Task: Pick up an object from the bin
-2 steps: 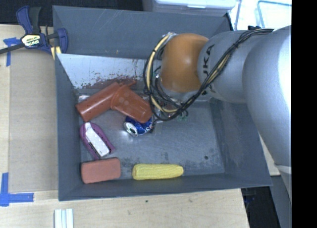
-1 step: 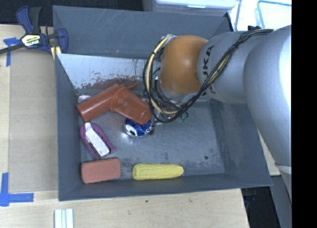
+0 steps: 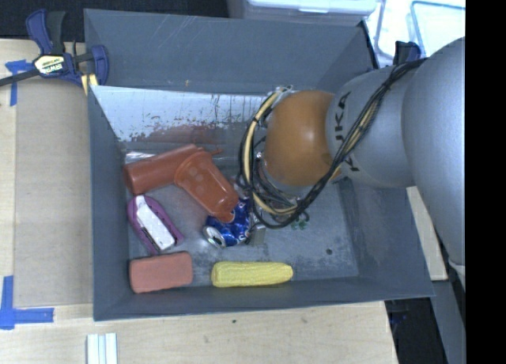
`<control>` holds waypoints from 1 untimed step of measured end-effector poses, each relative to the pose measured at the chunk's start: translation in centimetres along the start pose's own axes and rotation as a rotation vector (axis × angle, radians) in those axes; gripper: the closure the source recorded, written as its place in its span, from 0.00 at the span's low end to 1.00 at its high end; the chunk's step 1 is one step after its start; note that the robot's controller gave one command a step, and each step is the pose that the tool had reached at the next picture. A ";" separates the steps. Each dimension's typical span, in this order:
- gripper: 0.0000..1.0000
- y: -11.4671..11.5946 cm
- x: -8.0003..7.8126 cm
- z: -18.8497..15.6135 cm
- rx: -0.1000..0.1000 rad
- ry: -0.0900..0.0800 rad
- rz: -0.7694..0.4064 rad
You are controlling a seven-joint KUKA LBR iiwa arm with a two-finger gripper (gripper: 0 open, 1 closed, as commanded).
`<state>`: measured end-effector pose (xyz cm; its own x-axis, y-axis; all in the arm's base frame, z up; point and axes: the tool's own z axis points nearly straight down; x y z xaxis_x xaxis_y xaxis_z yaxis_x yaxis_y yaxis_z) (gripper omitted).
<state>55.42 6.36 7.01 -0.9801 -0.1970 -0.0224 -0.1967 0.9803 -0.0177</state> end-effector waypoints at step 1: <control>0.00 0.0 0.0 -0.1 0.000 -0.001 0.000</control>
Offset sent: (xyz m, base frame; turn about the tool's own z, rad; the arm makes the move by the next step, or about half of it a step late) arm 0.0000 0.0000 0.0000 0.0000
